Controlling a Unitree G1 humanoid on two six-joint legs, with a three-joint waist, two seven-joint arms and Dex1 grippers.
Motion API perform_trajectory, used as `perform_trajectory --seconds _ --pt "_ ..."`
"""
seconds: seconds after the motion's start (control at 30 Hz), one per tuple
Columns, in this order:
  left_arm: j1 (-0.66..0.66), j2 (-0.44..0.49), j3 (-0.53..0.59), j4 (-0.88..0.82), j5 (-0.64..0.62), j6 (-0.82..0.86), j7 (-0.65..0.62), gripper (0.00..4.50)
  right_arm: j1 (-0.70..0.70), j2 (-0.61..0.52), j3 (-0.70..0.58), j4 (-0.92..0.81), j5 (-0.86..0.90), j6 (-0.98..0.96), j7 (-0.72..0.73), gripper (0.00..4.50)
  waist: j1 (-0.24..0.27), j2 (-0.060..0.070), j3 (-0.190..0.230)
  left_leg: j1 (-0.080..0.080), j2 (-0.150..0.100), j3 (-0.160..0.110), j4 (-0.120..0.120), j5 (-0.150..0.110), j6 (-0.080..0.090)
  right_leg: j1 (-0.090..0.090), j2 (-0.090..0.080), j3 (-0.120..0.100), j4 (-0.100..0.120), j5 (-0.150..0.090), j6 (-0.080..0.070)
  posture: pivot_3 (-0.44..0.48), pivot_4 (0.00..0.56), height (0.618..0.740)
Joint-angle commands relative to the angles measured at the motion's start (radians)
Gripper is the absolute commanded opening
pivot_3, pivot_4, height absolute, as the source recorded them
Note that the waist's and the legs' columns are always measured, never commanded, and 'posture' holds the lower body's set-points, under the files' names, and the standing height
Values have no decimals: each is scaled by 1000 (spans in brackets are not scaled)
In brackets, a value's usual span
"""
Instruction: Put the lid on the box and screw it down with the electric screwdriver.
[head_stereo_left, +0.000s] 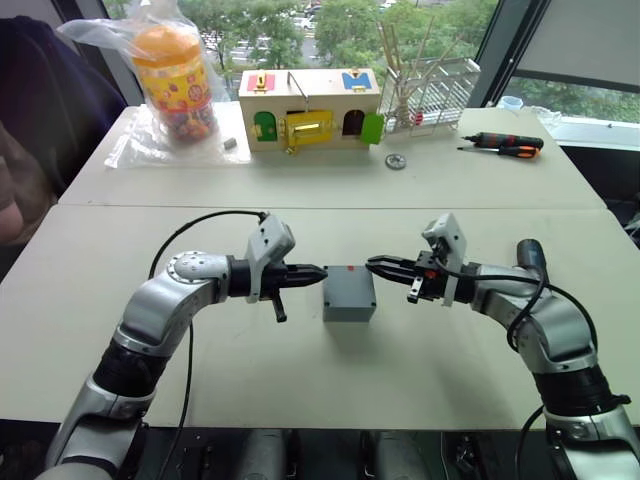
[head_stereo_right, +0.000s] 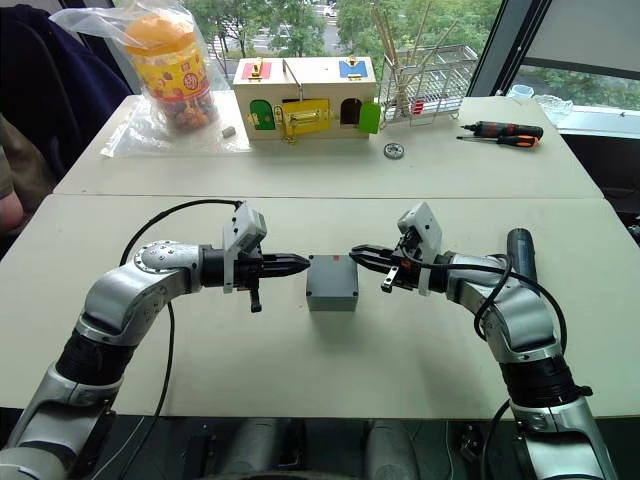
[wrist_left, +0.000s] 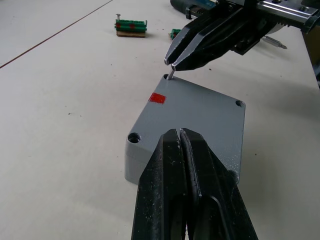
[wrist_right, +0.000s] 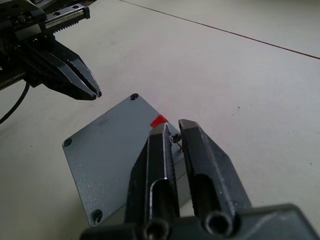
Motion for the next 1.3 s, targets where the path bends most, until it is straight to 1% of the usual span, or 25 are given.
perform_trajectory --seconds 0.03,0.13,0.2,0.3,0.4,0.5,0.53,0.57,0.63,0.67,0.7,0.73,0.77,0.83,0.9,0.93,1.03,1.07,1.13,1.2,1.3 --pt "2 -4 5 -18 1 -24 0 0 -24 6 -17 -8 -5 -26 -6 899 0 0 0 0 0 0 0 0 0 0 0 0 0 0 0 0 150 706" --pt "1 -7 3 -17 1 -27 1 0 -27 11 -19 -2 -5 -31 -9 899 0 0 0 0 0 0 0 0 0 0 0 0 0 0 0 0 150 706" --pt "2 -7 2 -18 1 -29 0 0 -33 26 -45 -6 22 -15 -23 899 0 0 0 0 0 0 0 0 0 0 0 0 0 0 0 0 150 706" --pt "1 -3 8 -26 -3 -26 0 0 -53 53 -133 -30 114 52 -69 899 0 0 0 0 0 0 0 0 0 0 0 0 0 0 0 0 150 706" --pt "-17 -13 42 -47 -46 1 4 0 -80 49 -238 -69 217 138 -132 899 2 0 0 0 0 0 0 0 0 0 0 0 0 0 0 0 150 706" --pt "-64 -23 85 -75 -114 41 2 0 -137 -15 -371 -79 292 249 -226 1768 2 0 0 -1 0 0 0 0 0 0 0 0 0 0 0 0 150 706" --pt "-83 -26 94 -85 -128 46 2 0 -169 -67 -420 -55 309 310 -257 2333 2 0 0 -1 0 0 0 0 0 0 0 0 0 0 0 0 150 706" --pt "-95 -29 97 -91 -136 49 4 0 -189 -104 -449 -37 321 352 -276 2803 4 1 0 -1 0 0 0 0 0 0 0 0 0 0 0 0 150 706" --pt "-112 -36 89 -111 -132 40 16 0 -272 -141 -511 20 286 399 -416 3756 0 0 0 -1 0 0 0 0 0 0 -1 0 0 0 0 0 150 706" --pt "-121 -51 78 -121 -108 29 50 0 -322 -209 -485 64 265 500 -439 4208 -1 1 0 -1 0 0 0 0 0 0 -1 0 0 0 0 0 150 706" --pt "-128 -66 69 -131 -91 19 79 0 -354 -265 -465 98 267 574 -430 4478 -1 2 0 -1 0 0 0 0 0 0 -1 0 0 0 0 0 150 706" --pt "-131 -81 59 -140 -73 1 102 0 -358 -335 -415 117 252 614 -394 4478 -1 2 0 -1 -1 1 -1 0 0 -1 -1 1 0 0 0 0 150 706" --pt "-134 -93 53 -147 -61 -10 117 0 -360 -382 -380 130 241 635 -368 4478 1 2 0 -1 0 1 -1 0 0 -1 -1 1 0 0 0 0 150 706" --pt "-140 -113 23 -149 -4 -48 161 0 -339 -468 -298 167 181 585 -306 4478 -1 1 0 -1 0 0 -2 0 0 -1 0 0 -1 0 0 0 150 706" --pt "-139 -119 -5 -148 39 -82 178 0 -330 -522 -243 212 141 549 -251 4478 -1 1 0 -1 -1 2 -2 0 1 -1 -1 1 -1 0 0 0 150 706" --pt "-132 -108 -20 -151 34 -82 150 0 -339 -552 -203 254 123 585 -240 4478 -1 1 0 -1 -1 2 -1 0 1 -1 -1 2 -1 0 0 0 150 706" --pt "-104 -53 -33 -167 -101 -3 -18 0 -359 -618 -122 411 90 697 -187 4478 0 1 0 -1 0 3 0 -1 1 -2 -1 3 -1 0 0 0 150 706" --pt "-101 -41 -36 -173 -131 17 -51 0 -366 -630 -107 450 85 716 -167 4478 0 1 0 -1 0 3 -1 -1 1 -2 -1 3 -1 0 0 0 150 706" --pt "-98 -34 -36 -177 -149 39 -54 0 -361 -664 -37 506 51 717 -110 4478 1 2 0 -2 0 3 -1 -1 1 -3 -1 2 -1 0 0 0 150 706" --pt "-93 -37 -42 -181 -141 36 -43 0 -352 -717 77 522 40 764 -7 4478 0 2 0 -2 0 3 1 -1 1 -3 -1 2 -2 0 0 0 150 706" --pt "-75 -46 -56 -194 -131 30 -32 0 -389 -712 144 585 25 793 67 4478 -2 2 0 -2 0 2 1 -1 1 -3 -1 3 -2 0 0 0 150 706"
